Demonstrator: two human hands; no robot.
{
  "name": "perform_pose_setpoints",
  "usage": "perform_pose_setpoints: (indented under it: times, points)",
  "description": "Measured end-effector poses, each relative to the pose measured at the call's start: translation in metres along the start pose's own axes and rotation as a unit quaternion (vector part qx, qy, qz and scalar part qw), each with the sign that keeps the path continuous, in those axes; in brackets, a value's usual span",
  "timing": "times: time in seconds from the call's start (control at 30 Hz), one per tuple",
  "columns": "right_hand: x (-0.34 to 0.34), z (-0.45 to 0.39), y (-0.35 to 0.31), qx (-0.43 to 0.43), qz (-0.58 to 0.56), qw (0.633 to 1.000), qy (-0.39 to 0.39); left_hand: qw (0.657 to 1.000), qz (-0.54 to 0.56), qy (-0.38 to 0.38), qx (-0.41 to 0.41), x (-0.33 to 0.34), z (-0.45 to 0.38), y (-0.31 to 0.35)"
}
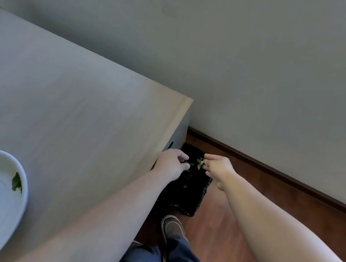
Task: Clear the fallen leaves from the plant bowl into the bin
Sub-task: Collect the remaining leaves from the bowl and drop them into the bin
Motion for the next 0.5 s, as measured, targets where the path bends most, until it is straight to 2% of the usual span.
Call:
perform_pose_setpoints:
  times: [0.13,0.27,0.5]
  points:
    - [-0.008,-0.002,0.010,-0.011,0.087,0.996,0.007,1.000,-0.002,-0.017,-0.003,0.013,-0.003,-0.003]
    - [-0.013,0.000,0.017,-0.003,0.070,0.997,0.014,1.000,0.031,-0.006,-0.002,0.009,0.001,-0.002]
    - [-0.002,0.009,0.003,-0.037,0.056,0.997,-0.028,0.986,0.134,0.093,0.044,-0.038,0.023,-0.011]
Point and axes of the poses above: each hand's wrist, its own z-axis away from the middle knuckle, its own x-axis out of the palm, y = z × x, the point moved 10 cm from there along -z, towards the middle knuckle, and after that the axes turned 8 degrees about y, right-handed, at the moved point
